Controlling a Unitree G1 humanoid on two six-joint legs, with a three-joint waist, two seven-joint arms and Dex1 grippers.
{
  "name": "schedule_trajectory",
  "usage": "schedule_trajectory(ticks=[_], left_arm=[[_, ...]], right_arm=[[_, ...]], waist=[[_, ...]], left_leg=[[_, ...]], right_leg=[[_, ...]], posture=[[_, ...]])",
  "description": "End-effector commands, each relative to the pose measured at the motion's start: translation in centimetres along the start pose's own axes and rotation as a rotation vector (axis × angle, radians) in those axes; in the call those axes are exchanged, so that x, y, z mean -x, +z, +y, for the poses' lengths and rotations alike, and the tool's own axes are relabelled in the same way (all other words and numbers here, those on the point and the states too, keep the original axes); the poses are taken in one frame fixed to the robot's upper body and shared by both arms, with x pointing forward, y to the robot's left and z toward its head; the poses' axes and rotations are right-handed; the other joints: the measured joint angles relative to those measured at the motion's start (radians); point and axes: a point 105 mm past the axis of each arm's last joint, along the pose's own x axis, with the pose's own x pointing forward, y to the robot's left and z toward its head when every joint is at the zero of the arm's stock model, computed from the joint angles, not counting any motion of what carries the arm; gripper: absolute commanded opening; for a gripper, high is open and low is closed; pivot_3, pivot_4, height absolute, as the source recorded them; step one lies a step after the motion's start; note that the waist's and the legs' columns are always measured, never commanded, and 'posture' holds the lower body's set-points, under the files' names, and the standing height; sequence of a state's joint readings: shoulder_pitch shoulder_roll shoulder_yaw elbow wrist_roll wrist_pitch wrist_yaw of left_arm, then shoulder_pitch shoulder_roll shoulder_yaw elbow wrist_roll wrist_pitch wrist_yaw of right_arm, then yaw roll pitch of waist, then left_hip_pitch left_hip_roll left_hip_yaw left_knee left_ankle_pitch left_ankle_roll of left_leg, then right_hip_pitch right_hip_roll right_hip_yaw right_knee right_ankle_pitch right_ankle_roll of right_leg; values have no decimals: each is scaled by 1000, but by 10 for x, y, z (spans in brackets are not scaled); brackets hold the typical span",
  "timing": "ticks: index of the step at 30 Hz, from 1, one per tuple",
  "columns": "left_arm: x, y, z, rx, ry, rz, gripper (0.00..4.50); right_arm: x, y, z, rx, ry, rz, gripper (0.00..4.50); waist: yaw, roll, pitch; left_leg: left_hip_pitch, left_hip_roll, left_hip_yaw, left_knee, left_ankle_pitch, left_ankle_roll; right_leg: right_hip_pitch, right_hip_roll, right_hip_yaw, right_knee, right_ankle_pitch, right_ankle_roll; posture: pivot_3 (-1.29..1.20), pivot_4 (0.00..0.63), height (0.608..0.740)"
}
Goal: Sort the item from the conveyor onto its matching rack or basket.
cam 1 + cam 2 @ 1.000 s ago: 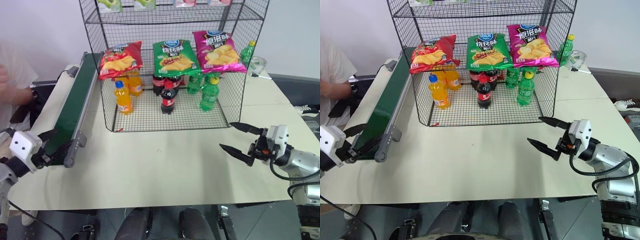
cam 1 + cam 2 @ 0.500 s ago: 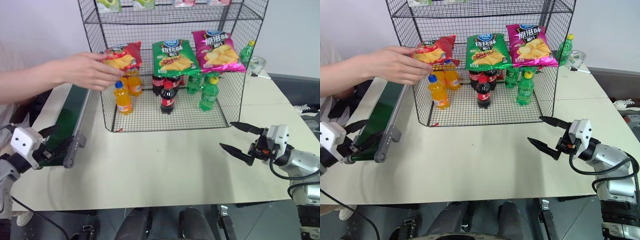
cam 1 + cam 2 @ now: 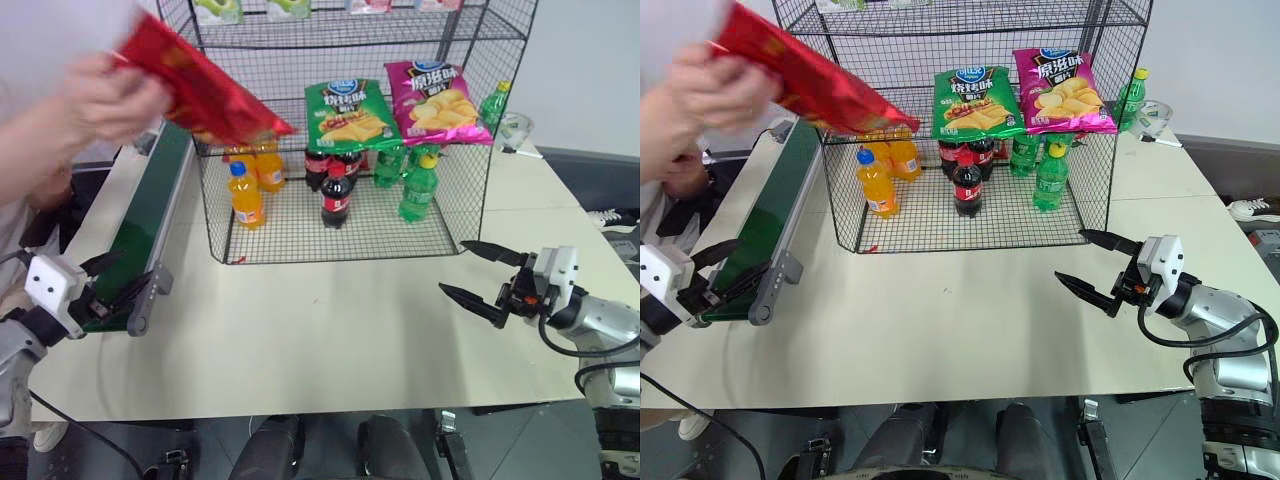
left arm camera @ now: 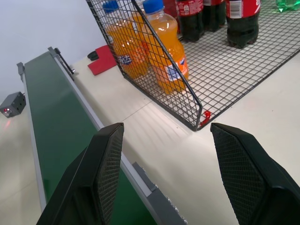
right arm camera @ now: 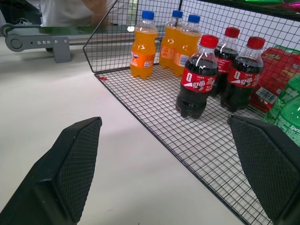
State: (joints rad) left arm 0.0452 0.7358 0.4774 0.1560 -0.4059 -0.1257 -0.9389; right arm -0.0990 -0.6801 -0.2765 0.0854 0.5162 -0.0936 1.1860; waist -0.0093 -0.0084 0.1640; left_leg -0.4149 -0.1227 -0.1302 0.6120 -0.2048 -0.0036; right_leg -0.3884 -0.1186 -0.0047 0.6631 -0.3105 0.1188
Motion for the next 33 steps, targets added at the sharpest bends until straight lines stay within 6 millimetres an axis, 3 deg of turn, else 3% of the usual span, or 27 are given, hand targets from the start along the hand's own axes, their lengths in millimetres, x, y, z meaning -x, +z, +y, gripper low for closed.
schedule_trajectory(ticks=[1, 33], left_arm=[[3, 5, 1, 2, 4, -23, 3071], [16, 0, 1, -85, 68, -1, 3071]], right_arm=[[-2, 9, -2, 35, 7, -20, 4500], [-13, 7, 2, 35, 30, -31, 4500]], waist=[[0, 0, 0], [0, 0, 0]], left_leg=[[0, 0, 0, 0, 0, 0], [-1, 0, 0, 0, 0, 0]], right_leg=[[0, 0, 0, 0, 0, 0], [-1, 0, 0, 0, 0, -1]], posture=[[0, 150, 740], [0, 150, 740]])
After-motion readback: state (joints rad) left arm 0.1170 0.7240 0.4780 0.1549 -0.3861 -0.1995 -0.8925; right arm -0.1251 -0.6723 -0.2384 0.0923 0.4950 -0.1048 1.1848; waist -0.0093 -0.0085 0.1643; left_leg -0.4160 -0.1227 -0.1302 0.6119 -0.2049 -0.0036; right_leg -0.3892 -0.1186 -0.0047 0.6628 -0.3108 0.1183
